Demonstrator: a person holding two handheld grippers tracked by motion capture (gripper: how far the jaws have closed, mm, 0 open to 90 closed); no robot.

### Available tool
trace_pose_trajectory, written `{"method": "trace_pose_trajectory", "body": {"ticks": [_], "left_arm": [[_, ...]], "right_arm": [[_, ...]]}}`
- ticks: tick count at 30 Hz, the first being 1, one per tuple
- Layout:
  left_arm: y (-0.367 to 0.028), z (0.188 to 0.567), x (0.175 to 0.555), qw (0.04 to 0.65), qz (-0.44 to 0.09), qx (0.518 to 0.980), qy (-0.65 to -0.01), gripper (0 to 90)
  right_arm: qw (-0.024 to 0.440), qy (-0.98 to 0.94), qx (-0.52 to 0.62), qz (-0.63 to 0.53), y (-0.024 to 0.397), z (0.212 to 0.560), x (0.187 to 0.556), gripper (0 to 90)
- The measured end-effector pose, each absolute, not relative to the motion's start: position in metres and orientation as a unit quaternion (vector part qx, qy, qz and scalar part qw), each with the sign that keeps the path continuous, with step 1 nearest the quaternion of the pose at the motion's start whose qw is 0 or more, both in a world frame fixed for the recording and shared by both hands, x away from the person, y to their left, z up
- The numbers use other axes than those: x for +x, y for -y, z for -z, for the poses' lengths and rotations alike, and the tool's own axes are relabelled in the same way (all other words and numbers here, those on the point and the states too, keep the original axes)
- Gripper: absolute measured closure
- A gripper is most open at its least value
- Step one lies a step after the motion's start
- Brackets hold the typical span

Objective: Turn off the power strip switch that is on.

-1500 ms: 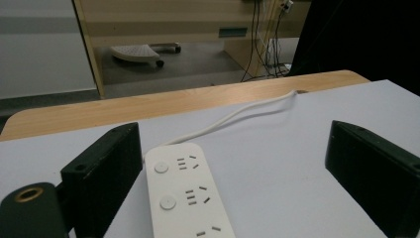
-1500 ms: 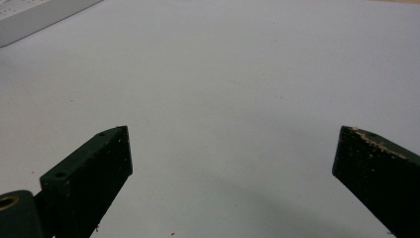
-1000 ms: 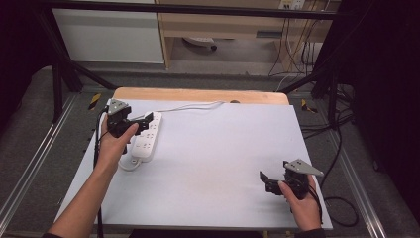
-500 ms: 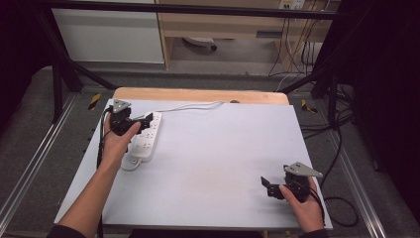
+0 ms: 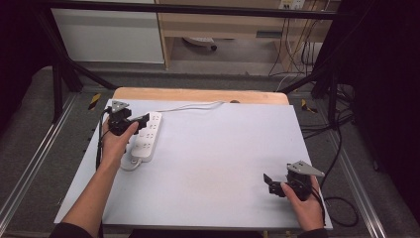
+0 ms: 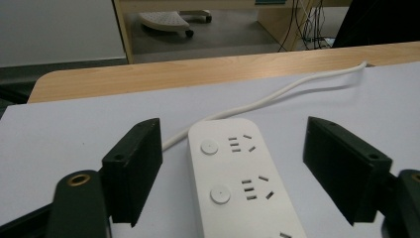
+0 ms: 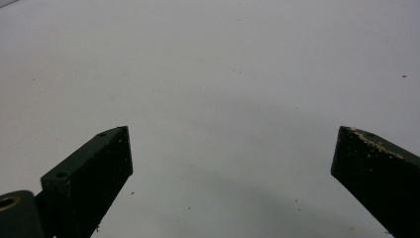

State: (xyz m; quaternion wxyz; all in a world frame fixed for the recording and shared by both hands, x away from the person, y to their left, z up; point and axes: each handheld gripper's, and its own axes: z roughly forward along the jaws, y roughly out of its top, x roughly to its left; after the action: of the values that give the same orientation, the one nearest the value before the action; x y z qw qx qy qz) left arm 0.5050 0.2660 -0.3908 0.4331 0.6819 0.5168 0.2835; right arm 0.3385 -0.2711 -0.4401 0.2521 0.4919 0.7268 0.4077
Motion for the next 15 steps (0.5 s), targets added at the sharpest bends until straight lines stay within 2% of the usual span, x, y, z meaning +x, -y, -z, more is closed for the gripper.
{"method": "trace_pose_trajectory", "body": {"ticks": [2, 6, 15], "left_arm": [[-0.2671, 0.3906, 0.5049, 0.434, -0.283, 0.680, -0.518, 26.3], [-0.2683, 0.3880, 0.5028, 0.442, -0.292, 0.678, -0.510, 39.5], [-0.2650, 0.3904, 0.5028, 0.447, -0.276, 0.681, -0.510, 57.0]], "right_arm": [[0.252, -0.728, 0.491, -0.406, 0.2703, 0.4408, 0.3390, 3.2], [0.255, -0.729, 0.490, -0.405, 0.2702, 0.4407, 0.3395, 3.3], [0.255, -0.727, 0.492, -0.405, 0.2701, 0.4408, 0.3393, 3.3]]}}
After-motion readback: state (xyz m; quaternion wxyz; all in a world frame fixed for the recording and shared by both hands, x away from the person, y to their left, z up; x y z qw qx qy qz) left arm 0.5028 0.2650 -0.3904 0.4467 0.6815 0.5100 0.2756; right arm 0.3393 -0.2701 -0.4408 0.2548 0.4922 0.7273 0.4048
